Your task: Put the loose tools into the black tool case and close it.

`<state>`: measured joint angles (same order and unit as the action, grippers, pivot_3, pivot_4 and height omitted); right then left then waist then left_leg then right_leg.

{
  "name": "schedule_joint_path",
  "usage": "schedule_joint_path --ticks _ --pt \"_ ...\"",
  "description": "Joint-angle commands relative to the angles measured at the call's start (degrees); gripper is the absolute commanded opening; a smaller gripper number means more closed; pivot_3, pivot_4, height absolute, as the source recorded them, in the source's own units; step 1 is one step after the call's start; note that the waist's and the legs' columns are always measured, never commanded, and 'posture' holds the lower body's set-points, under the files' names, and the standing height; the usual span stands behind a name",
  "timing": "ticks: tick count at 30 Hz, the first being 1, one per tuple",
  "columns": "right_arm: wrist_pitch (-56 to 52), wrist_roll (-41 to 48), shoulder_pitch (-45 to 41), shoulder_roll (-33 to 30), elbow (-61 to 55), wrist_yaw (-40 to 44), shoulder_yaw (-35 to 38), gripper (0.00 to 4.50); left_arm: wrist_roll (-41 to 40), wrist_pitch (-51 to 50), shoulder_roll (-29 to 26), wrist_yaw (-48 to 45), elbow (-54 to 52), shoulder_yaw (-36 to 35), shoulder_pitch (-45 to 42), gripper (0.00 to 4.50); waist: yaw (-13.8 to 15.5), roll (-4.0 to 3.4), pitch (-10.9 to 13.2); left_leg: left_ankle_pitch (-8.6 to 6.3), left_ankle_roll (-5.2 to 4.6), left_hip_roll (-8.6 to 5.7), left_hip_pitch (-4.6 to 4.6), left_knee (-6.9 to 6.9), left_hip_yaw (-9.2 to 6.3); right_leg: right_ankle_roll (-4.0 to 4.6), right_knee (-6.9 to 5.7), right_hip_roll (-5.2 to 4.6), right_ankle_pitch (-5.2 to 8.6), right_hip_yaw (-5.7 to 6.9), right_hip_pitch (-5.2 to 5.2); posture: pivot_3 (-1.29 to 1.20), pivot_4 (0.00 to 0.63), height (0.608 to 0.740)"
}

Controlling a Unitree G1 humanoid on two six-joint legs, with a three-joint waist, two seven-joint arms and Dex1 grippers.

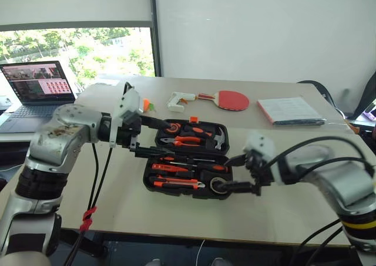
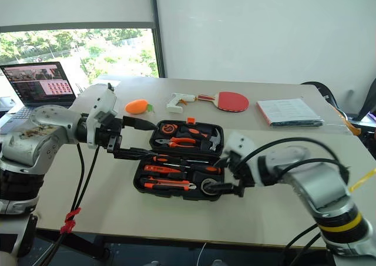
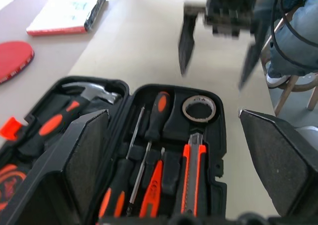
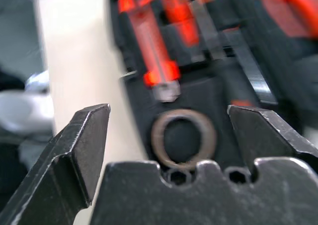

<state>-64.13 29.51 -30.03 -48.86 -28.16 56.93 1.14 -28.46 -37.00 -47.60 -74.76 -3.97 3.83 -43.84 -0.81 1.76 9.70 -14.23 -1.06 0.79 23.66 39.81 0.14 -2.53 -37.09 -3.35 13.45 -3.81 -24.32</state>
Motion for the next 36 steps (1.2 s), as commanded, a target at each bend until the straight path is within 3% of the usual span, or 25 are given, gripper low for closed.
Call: schedule_joint_path --ticks 1,10,21,28,36 --pt "-1.4 1.3 3.7 -2.4 1.3 -2.2 8.5 3.02 2.8 3.0 -2.2 1.5 4.0 -2.2 3.2 3.37 0.0 0.0 0.0 0.0 0.0 0.0 -0.01 0.0 0.01 0.0 0.0 0.0 0.0 0.0 0.01 0.0 0.15 0.74" --pt "11.7 -6.0 10.3 -1.0 10.6 -8.3 5.3 0.01 16.7 19.4 -3.9 2.5 20.0 2.8 7.6 0.09 -0.2 0.0 0.0 0.0 0.0 0.01 -0.08 -0.02 0.44 0.04 -0.01 0.01 -0.02 -0.03 0.01 0.0 0.15 0.74" --pt "20.9 -13.0 5.1 4.2 21.2 -10.0 -4.9 0.0 24.9 23.8 5.0 8.1 31.8 6.9 1.9 0.03 0.1 0.01 0.0 0.0 0.0 -0.02 0.1 0.03 0.44 0.0 0.02 -0.02 -0.04 -0.01 -0.06 0.0 0.15 0.74" --pt "22.9 -15.3 2.2 7.2 24.0 -9.8 -8.4 0.0 24.3 23.2 8.3 6.9 30.7 6.9 2.1 0.03 -0.2 0.01 0.0 0.0 0.0 -0.01 0.1 0.01 0.43 0.02 -0.02 0.0 -0.05 -0.02 -0.1 0.0 0.15 0.74" --pt "22.5 -13.4 2.8 8.4 20.6 -6.7 -9.2 0.0 23.6 22.4 8.1 4.4 27.7 6.5 4.1 0.03 0.3 0.01 0.0 0.0 0.0 -0.05 0.13 0.01 0.4 -0.02 0.02 -0.06 -0.06 0.0 -0.07 0.0 0.15 0.74"
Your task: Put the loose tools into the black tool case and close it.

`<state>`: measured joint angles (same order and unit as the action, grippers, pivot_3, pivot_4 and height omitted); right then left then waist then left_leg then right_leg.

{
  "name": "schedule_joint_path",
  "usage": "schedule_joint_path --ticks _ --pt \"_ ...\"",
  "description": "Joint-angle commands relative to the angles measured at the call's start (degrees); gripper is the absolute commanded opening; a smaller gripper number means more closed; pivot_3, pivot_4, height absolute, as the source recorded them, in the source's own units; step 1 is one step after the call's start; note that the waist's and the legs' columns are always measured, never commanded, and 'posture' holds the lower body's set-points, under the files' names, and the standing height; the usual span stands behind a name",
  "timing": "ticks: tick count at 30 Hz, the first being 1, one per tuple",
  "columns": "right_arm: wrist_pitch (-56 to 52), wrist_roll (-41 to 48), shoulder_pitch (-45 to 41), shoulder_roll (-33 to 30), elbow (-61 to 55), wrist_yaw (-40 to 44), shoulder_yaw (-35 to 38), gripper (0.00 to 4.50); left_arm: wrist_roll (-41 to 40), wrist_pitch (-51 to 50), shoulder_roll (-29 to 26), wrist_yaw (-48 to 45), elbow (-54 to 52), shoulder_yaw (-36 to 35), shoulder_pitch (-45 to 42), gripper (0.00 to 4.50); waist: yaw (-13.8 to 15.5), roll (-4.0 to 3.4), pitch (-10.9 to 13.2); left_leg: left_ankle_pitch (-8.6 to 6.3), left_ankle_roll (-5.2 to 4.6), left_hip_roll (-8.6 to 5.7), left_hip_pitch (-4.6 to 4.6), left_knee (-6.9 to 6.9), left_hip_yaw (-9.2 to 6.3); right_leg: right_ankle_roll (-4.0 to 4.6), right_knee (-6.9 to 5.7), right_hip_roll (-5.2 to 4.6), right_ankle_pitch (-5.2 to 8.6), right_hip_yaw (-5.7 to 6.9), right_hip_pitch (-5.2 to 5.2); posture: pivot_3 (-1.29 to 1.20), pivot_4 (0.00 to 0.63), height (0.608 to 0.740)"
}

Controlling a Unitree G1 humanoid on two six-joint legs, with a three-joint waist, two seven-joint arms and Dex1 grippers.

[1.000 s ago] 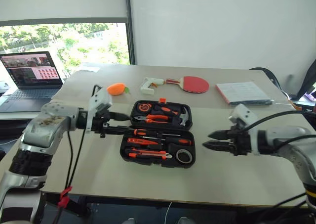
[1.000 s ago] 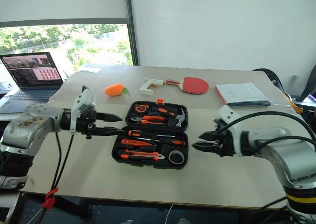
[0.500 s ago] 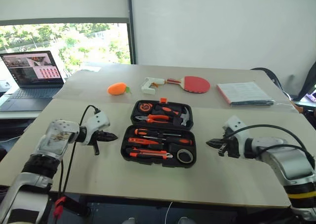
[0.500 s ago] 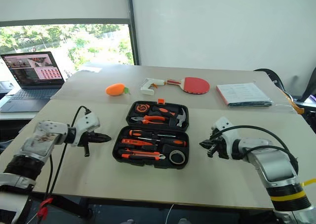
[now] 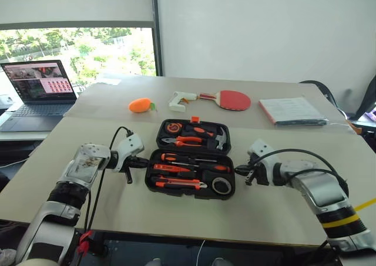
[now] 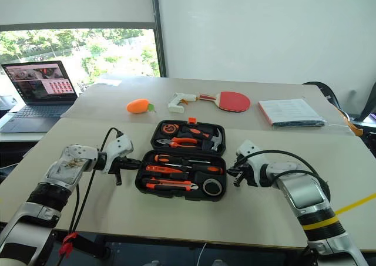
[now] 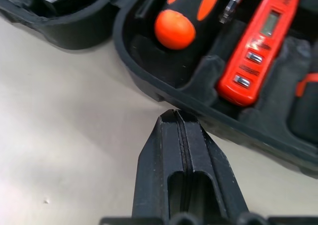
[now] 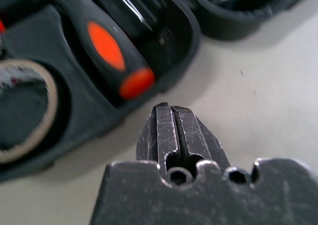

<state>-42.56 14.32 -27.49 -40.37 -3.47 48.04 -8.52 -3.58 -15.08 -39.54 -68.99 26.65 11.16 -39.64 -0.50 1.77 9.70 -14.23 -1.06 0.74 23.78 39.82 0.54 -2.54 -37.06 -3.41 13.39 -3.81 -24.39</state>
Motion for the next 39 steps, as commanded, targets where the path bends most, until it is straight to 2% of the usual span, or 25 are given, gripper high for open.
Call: schedule_joint_path --ticks 1,5,10,14,22,31,36,37,39 --pt "0.8 2.1 0.7 -0.4 -4.9 2.8 0.6 0.0 -1.5 0.4 -0.1 -1.6 -3.1 -1.0 0.0 0.03 -0.1 0.0 0.0 0.0 0.0 0.0 0.0 0.0 0.0 0.0 0.0 0.0 0.0 0.0 0.0 0.0 0.15 0.74" --pt "0.3 3.7 3.1 -2.3 -9.2 5.6 1.1 0.0 -3.4 -0.7 -1.1 -4.6 -7.3 -1.4 2.3 0.03 -0.3 0.0 0.0 0.0 -0.01 0.02 0.0 -0.04 -0.04 0.0 -0.01 0.02 0.0 0.01 -0.03 0.0 0.15 0.74" --pt "-0.5 5.3 7.7 -5.1 -14.9 7.6 2.2 0.0 -6.7 -6.0 -5.7 -11.0 -18.4 -0.7 8.7 0.03 -0.5 0.0 0.0 -0.04 -0.04 0.06 0.0 -0.08 -0.28 0.01 0.0 0.03 0.01 0.0 -0.04 0.0 0.15 0.74" --pt "-1.0 7.0 11.7 -6.8 -19.7 8.6 3.1 0.0 -5.7 -6.4 -8.4 -11.6 -22.7 -0.4 12.7 0.03 -0.5 0.0 0.0 -0.04 -0.04 0.07 -0.02 -0.07 -0.36 0.03 0.0 0.04 0.02 -0.01 -0.05 0.0 0.15 0.74" --pt "-3.5 10.2 17.7 -8.1 -26.9 8.6 3.5 0.0 -5.3 -6.4 -9.9 -9.9 -25.7 -1.1 17.3 0.03 -0.5 -0.01 0.0 -0.03 -0.04 0.09 -0.26 -0.07 -0.33 0.05 -0.02 0.05 0.05 -0.02 0.12 0.0 0.15 0.74" --pt "-4.0 8.5 19.8 -9.2 -27.0 6.2 4.0 0.0 -3.9 -5.9 -10.3 -8.3 -24.4 -1.3 17.4 0.03 -0.4 -0.02 0.0 -0.03 -0.04 0.08 -0.34 -0.06 -0.29 0.05 -0.02 0.05 0.05 -0.03 0.19 0.0 0.15 0.74" --pt "-4.3 8.8 19.7 -11.8 -26.2 5.6 9.4 0.0 -4.9 -9.5 -11.7 -6.1 -21.9 -4.4 16.4 0.03 -0.3 -0.02 0.0 -0.03 -0.04 0.08 -0.34 -0.05 -0.29 0.05 -0.02 0.04 0.05 -0.03 0.2 0.0 0.15 0.74" --pt "-4.8 9.3 19.4 -12.4 -25.9 5.6 10.7 0.0 -5.2 -11.3 -12.1 -5.5 -20.6 -5.1 15.5 0.27 -0.3 -0.02 0.0 -0.03 -0.04 0.08 -0.33 -0.04 -0.29 0.05 -0.02 0.04 0.05 -0.03 0.2 0.0 0.15 0.74" --pt "-6.4 10.8 18.1 -13.4 -24.7 5.6 13.1 0.62 -5.4 -15.9 -12.7 -4.0 -16.8 -6.0 12.3 0.84 -0.3 -0.01 0.0 -0.03 -0.04 0.08 -0.35 -0.03 -0.3 0.04 -0.05 0.05 0.05 -0.04 0.2 0.0 0.15 0.74"
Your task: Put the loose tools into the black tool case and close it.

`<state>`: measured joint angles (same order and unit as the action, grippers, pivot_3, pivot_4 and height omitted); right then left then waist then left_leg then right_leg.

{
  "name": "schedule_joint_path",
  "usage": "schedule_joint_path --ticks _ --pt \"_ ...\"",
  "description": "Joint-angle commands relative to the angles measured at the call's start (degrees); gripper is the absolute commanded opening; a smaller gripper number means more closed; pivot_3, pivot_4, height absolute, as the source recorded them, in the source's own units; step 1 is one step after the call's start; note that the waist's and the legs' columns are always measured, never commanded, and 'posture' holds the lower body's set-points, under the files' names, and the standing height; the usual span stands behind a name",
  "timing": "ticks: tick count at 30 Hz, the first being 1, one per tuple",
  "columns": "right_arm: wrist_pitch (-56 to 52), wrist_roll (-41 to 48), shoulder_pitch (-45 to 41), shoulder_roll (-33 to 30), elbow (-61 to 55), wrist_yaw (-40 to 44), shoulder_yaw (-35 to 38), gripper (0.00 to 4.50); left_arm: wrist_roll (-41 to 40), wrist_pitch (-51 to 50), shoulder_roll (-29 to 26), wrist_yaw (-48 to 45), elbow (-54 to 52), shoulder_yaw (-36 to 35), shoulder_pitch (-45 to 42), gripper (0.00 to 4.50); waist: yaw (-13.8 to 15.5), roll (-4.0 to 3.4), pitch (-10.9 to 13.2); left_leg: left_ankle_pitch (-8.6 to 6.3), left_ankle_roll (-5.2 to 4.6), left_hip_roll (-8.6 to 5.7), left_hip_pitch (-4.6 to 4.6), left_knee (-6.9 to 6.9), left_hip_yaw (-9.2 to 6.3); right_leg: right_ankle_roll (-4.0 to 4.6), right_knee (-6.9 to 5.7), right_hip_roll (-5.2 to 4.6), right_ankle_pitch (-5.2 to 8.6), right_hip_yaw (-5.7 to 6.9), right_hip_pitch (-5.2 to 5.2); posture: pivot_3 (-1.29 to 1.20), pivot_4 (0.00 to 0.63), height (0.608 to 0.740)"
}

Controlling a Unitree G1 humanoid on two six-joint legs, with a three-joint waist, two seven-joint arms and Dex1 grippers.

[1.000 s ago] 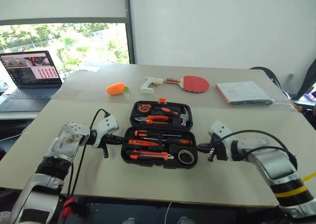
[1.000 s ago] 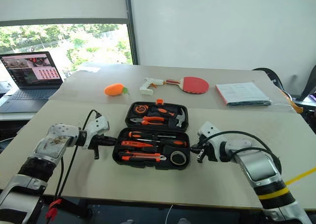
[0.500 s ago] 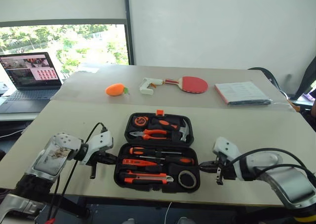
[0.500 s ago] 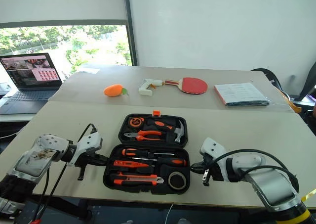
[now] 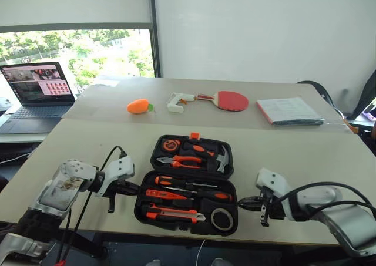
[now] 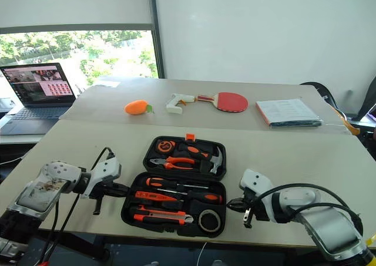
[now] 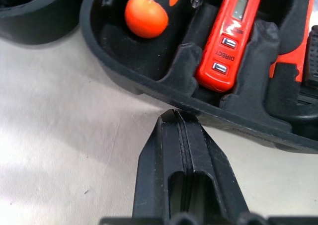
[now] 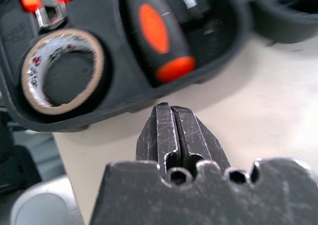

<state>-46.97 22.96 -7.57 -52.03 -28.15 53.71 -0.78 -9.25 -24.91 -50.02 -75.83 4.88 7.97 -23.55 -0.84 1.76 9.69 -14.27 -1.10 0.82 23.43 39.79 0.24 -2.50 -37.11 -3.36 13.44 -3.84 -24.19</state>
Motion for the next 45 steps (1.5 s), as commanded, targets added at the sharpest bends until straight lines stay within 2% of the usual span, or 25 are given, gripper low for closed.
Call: schedule_joint_path --ticks 1,4,6,7,8,13,16,23,29,32,33,34,35,36,42,45 --pt "-2.6 2.6 -2.2 -2.0 0.3 -0.2 5.9 0.86 0.3 -7.4 -2.3 3.3 6.2 -2.9 -4.9 1.11 0.0 0.01 0.0 0.0 0.0 0.01 -0.01 0.01 0.01 0.01 -0.01 0.03 -0.01 0.01 0.0 0.0 0.15 0.74" --pt "-5.8 4.4 -7.3 -1.5 4.4 -1.2 7.1 1.97 -1.8 -21.7 -2.3 3.2 11.2 -2.2 -12.9 2.31 -0.2 0.04 0.0 0.01 0.01 0.05 -0.06 0.0 0.05 0.03 -0.02 0.12 -0.02 0.02 0.03 0.0 0.15 0.74" --pt "-8.0 4.7 -11.1 -0.2 7.3 -2.9 6.3 2.5 -2.9 -31.2 -0.6 4.4 12.9 -1.1 -17.7 2.88 -0.2 0.07 0.0 0.02 0.01 0.03 -0.02 0.02 0.11 0.03 -0.03 0.13 -0.02 0.02 0.0 0.0 0.15 0.74" --pt "-9.8 5.1 -13.1 0.9 8.7 -4.0 5.9 2.9 -3.1 -35.6 1.0 5.9 13.6 -0.7 -20.4 3.32 -0.2 0.06 0.0 0.02 0.01 0.02 -0.01 0.04 0.13 0.02 -0.03 0.13 -0.02 0.02 0.0 0.0 0.15 0.74" --pt "-11.6 5.4 -15.0 2.1 10.0 -5.0 5.6 3.29 -3.1 -39.4 2.5 8.0 14.3 -0.5 -22.7 3.42 0.0 0.07 0.0 0.02 0.01 0.01 0.01 0.03 0.13 0.01 -0.03 0.1 -0.01 0.01 -0.01 0.0 0.15 0.74" --pt "-22.1 8.2 -24.1 9.8 17.1 -11.1 7.0 3.29 -3.6 -54.4 11.1 19.2 17.6 -4.0 -30.8 3.42 0.0 0.08 0.0 0.01 0.01 -0.03 0.26 0.03 -0.01 0.0 -0.01 0.07 -0.01 0.05 -0.14 0.0 0.15 0.74" --pt "-26.9 8.9 -28.5 13.7 21.8 -14.7 8.3 3.29 -4.6 -60.1 13.7 23.1 15.8 -4.3 -32.6 3.42 -0.1 0.08 0.0 0.01 0.01 -0.04 0.36 0.02 -0.14 0.01 -0.03 0.04 -0.02 0.05 -0.27 0.0 0.15 0.74" --pt "-32.1 9.5 -32.0 17.6 26.4 -18.2 10.4 3.29 -5.4 -59.7 15.7 29.7 16.2 -4.1 -32.5 3.42 -0.1 0.08 0.0 0.01 0.02 -0.07 0.35 -0.04 -0.19 0.03 -0.06 -0.02 -0.04 0.03 -0.31 0.0 0.15 0.74" --pt "-31.8 9.4 -30.8 17.6 26.0 -18.6 8.2 3.29 -5.6 -56.7 14.8 31.8 15.4 -2.7 -31.8 3.42 -0.2 0.07 0.0 0.02 0.03 -0.09 0.35 -0.04 -0.19 0.03 -0.07 -0.06 -0.04 0.03 -0.31 0.0 0.15 0.74" --pt "-31.6 9.4 -31.0 18.2 26.5 -19.1 7.9 3.36 -6.0 -55.7 16.0 32.9 16.3 -2.8 -32.0 2.69 -0.2 0.07 0.0 0.02 0.04 -0.09 0.35 -0.04 -0.2 0.03 -0.07 -0.06 -0.04 0.03 -0.31 0.0 0.15 0.74" --pt "-31.6 9.3 -31.1 18.4 26.7 -19.3 7.8 2.83 -6.2 -55.7 16.5 33.2 16.3 -2.6 -32.0 2.34 -0.2 0.07 0.0 0.02 0.04 -0.09 0.35 -0.04 -0.19 0.03 -0.07 -0.06 -0.04 0.03 -0.31 0.0 0.15 0.74" --pt "-31.7 9.3 -31.2 18.6 26.8 -19.5 7.7 2.7 -6.5 -55.7 16.8 33.4 16.3 -2.5 -32.0 1.98 -0.2 0.07 0.0 0.02 0.04 -0.09 0.35 -0.04 -0.19 0.03 -0.07 -0.06 -0.04 0.03 -0.31 0.0 0.15 0.74" --pt "-31.9 9.4 -31.3 18.7 27.0 -19.7 7.7 2.31 -6.8 -55.9 17.0 33.6 16.2 -2.3 -32.0 1.57 -0.2 0.07 0.0 0.02 0.04 -0.09 0.34 -0.04 -0.19 0.03 -0.08 -0.06 -0.04 0.03 -0.31 0.0 0.15 0.74" --pt "-32.2 9.2 -31.4 18.9 27.2 -19.9 7.4 1.98 -6.9 -55.8 17.2 33.8 16.0 -2.0 -31.8 1.48 -0.2 0.06 0.0 0.02 0.04 -0.09 0.34 -0.04 -0.19 0.03 -0.08 -0.06 -0.04 0.02 -0.31 0.0 0.15 0.74" --pt "-33.1 9.1 -31.4 19.3 27.6 -20.3 5.2 1.98 -7.4 -55.8 17.7 34.9 16.0 -2.2 -31.8 1.48 -0.2 0.06 0.0 0.04 0.06 -0.1 0.32 -0.03 -0.19 0.03 -0.1 -0.06 -0.05 0.02 -0.3 0.0 0.15 0.74" --pt "-33.7 9.3 -31.3 19.6 27.4 -20.3 4.2 1.2 -7.7 -55.7 17.6 35.2 15.8 -2.3 -31.5 1.48 -0.2 0.06 0.0 0.04 0.06 -0.1 0.31 -0.04 -0.19 0.03 -0.1 -0.06 -0.05 0.02 -0.3 0.0 0.15 0.74"
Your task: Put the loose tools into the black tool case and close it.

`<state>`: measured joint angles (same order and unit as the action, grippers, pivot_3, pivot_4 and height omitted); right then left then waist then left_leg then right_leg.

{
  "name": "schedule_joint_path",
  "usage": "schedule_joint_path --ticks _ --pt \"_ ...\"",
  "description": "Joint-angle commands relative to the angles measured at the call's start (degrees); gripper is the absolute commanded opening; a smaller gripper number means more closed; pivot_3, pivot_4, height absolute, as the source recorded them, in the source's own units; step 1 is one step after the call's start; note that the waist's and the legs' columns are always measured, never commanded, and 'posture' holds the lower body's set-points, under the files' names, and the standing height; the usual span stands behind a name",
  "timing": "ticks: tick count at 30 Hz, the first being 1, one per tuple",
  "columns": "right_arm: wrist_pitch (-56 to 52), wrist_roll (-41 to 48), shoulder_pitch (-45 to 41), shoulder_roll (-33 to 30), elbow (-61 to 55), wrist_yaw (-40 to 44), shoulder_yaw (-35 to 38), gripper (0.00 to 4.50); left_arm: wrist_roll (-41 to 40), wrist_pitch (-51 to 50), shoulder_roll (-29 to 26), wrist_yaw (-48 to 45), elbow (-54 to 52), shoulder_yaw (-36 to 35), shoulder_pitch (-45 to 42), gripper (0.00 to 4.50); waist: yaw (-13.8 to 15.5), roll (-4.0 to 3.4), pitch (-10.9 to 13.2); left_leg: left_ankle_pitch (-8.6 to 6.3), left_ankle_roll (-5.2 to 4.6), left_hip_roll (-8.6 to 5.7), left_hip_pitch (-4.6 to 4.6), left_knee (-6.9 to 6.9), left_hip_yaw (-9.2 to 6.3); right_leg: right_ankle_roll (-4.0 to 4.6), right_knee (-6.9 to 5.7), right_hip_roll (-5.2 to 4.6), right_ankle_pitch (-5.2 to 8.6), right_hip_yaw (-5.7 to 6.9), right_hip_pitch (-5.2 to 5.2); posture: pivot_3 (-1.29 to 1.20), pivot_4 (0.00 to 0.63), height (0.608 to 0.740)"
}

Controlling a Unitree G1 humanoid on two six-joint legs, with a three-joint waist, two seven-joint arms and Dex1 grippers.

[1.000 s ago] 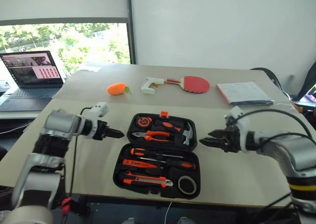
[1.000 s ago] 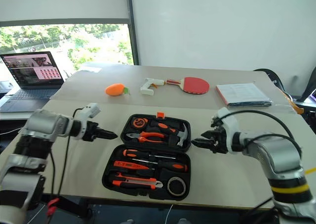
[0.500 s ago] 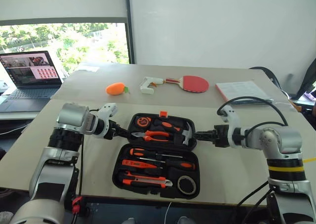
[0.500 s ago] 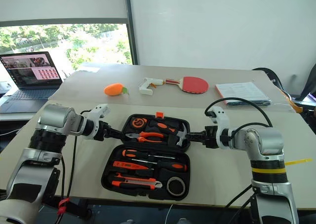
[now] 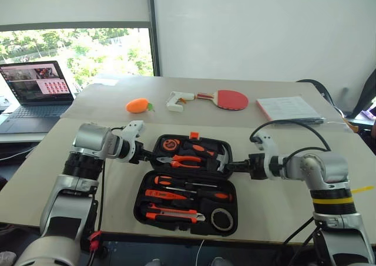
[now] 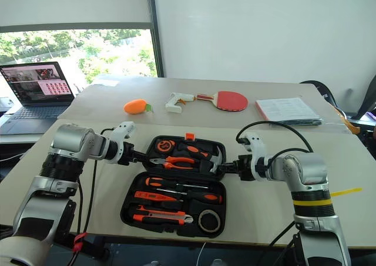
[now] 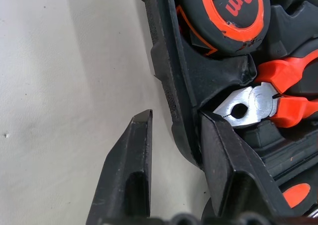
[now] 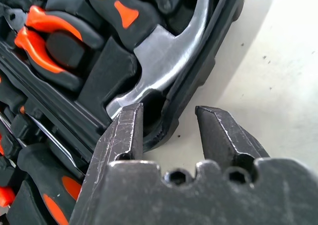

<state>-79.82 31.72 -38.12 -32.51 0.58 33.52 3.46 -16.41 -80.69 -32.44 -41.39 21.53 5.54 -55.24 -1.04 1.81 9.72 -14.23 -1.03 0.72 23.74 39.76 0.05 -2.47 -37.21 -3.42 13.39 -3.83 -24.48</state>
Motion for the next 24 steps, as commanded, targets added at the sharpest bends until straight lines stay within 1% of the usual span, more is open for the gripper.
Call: schedule_joint_path --ticks 1,3,4,5,12,15,18,20,24 --pt "-0.8 0.6 -0.7 0.0 -1.4 0.1 -0.5 0.87 -0.7 0.0 0.1 1.0 -0.8 -0.3 0.3 1.23 0.0 0.0 0.0 0.0 0.0 0.0 0.0 0.0 0.0 0.0 0.0 0.0 0.0 0.0 0.0 0.0 0.15 0.74" --pt "-0.7 0.5 -0.6 -0.1 -1.4 0.2 -0.9 0.22 -1.1 0.1 0.2 1.2 -0.8 -0.5 0.4 0.73 0.0 0.01 0.0 0.0 0.0 0.01 -0.04 0.0 0.0 0.0 0.01 0.0 0.0 0.0 0.06 0.0 0.15 0.74" --pt "-0.8 0.5 -0.5 0.0 -1.4 0.1 -0.9 0.0 -1.4 0.0 0.1 1.3 -0.8 -0.6 0.5 0.36 0.0 0.01 0.0 0.0 0.0 0.01 -0.11 0.0 -0.01 0.0 0.01 0.0 0.0 0.0 0.11 0.0 0.15 0.74" --pt "-0.8 0.6 -0.4 0.0 -1.5 0.2 -1.0 0.0 -1.6 -0.1 0.1 1.4 -1.0 -0.6 0.5 0.04 -0.1 0.0 0.0 0.0 0.0 0.01 -0.22 0.0 0.01 0.0 0.02 0.0 0.0 -0.01 0.19 0.0 0.15 0.74" --pt "-0.8 1.2 -0.2 0.3 -2.0 0.4 -0.1 0.0 -2.7 0.2 -0.3 2.0 -2.1 -1.3 1.7 0.04 -0.2 -0.02 0.0 0.01 0.02 0.02 -0.32 -0.03 0.01 0.03 0.0 0.03 -0.02 -0.03 0.24 0.0 0.15 0.74" --pt "0.6 2.1 0.1 0.6 -3.3 0.8 1.7 0.0 -3.9 2.5 -0.6 0.5 -4.2 -2.9 3.2 0.04 -0.2 -0.05 0.0 0.01 0.02 0.02 -0.31 -0.04 0.01 0.03 0.0 0.03 -0.02 -0.03 0.22 0.0 0.15 0.74" --pt "4.9 2.5 2.1 -0.3 -7.0 2.3 2.4 0.0 -6.3 6.0 -1.1 -1.6 -6.7 -5.8 5.2 0.04 -0.2 -0.05 0.0 0.01 0.02 0.03 -0.27 -0.07 0.02 0.03 0.0 0.02 -0.02 -0.05 0.17 0.0 0.15 0.74" --pt "9.2 2.2 4.4 -0.8 -10.6 3.0 3.1 0.0 -7.5 11.6 -1.5 -3.9 -9.8 -7.6 7.9 0.04 -0.2 -0.06 0.0 0.01 0.02 0.03 -0.19 -0.1 0.01 0.03 0.03 0.02 -0.02 -0.05 0.09 0.0 0.15 0.74" --pt "19.6 -0.6 9.5 -2.0 -16.2 3.9 2.6 0.0 -10.5 19.4 -1.1 -7.2 -17.0 -10.9 13.7 0.04 -0.1 -0.06 0.0 0.01 0.04 0.07 0.02 -0.11 0.01 0.04 0.03 -0.02 -0.03 -0.05 -0.11 0.0 0.15 0.74"
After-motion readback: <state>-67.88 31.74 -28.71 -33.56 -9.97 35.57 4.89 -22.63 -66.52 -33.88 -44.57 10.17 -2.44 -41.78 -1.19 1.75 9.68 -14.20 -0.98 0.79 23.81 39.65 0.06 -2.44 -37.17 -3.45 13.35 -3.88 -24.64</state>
